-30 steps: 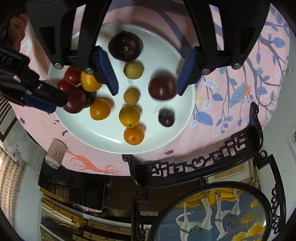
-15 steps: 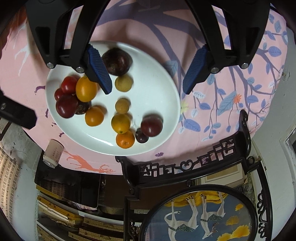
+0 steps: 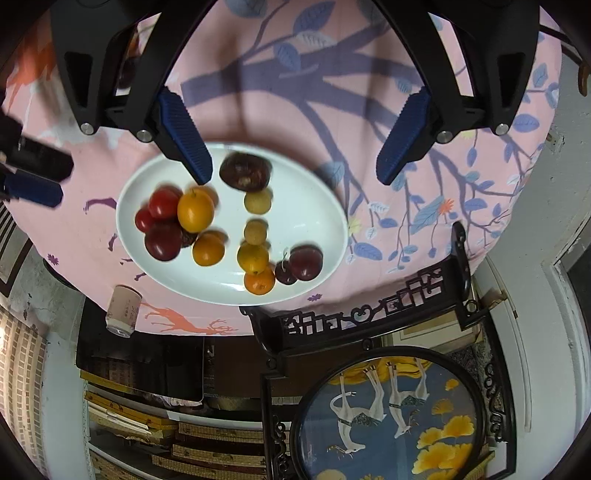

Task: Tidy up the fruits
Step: 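Move both tools back to the last cherry and mandarins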

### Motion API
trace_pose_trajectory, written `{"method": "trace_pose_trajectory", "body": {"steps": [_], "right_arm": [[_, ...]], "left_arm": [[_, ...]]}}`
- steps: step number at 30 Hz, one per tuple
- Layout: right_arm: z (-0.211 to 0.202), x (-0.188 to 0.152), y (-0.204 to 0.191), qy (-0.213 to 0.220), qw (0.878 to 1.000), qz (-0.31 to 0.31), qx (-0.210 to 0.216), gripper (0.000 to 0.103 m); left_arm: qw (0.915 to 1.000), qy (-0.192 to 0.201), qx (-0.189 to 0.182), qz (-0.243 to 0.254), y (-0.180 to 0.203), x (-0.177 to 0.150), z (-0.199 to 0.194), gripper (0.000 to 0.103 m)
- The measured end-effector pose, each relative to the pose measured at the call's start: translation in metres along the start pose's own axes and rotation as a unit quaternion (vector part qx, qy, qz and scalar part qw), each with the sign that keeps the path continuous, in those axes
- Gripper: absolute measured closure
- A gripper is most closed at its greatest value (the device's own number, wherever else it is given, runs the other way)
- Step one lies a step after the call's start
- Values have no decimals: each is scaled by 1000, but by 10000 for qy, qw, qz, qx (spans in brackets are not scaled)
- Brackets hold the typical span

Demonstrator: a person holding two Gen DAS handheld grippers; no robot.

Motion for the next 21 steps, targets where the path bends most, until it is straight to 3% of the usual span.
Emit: {"method": "trace_pose_trajectory", "body": {"steps": [9, 21], "right_arm": [[-5, -56, -7, -287, 9994, -168, -27, 46], [6, -71, -23, -597, 9968, -525, 130, 46]], "left_arm": [[9998, 43, 180, -22, -1, -22, -18, 6], [9980, 28, 257, -569, -32, -44, -37, 2]]}}
Point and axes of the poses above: each gripper's, at about its wrist camera, not at the fingertips, and z roughly the way its jaws point, y to its right, x to its top, the point moved 2 cm from there along z, roughly the way its jaws point, and after that the axes turned 5 degrees about -y, right-handed, at the moved point
